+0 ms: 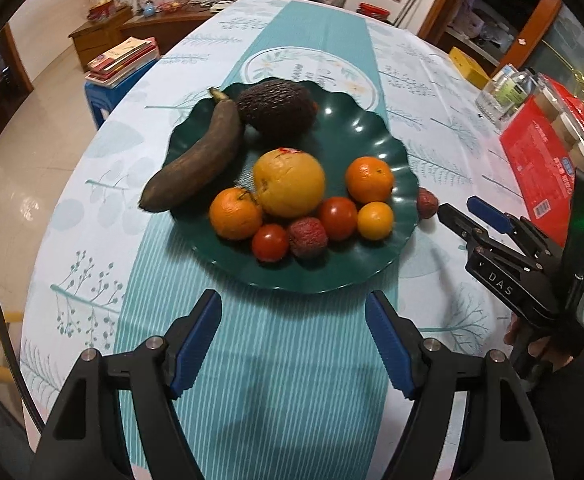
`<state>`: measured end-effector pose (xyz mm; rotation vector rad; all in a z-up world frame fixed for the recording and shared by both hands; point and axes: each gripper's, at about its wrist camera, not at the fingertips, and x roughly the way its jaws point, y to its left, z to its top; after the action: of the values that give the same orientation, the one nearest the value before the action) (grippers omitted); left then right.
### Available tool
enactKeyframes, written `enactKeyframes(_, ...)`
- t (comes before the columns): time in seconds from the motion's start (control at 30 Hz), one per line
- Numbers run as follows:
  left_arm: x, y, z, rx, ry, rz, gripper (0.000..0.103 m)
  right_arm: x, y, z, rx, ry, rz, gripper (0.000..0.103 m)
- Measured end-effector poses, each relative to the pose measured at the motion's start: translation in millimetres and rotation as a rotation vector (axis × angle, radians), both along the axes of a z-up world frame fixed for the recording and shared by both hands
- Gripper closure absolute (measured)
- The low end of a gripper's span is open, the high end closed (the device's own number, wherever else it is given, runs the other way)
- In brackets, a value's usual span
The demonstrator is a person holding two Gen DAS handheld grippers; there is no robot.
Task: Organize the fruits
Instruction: 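Move the open right tool to the red lychee beside the plate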
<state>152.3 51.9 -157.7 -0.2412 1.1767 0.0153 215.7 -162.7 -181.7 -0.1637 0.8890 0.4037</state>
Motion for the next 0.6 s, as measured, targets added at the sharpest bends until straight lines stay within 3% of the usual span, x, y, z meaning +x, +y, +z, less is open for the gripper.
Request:
enactKeyframes(0.4,-1.1,20.5,-5.7,0.026,0.03,0.078,0.03,7.7,12.9,-21.4,-0.058,-0.006,0.117,0.051)
enactKeyframes(0.6,4.0,20.8,-9.6,0.025,0.04,0.084,0.03,13.9,14.9,-22.8,-0.054,0.012,0.138,0.064)
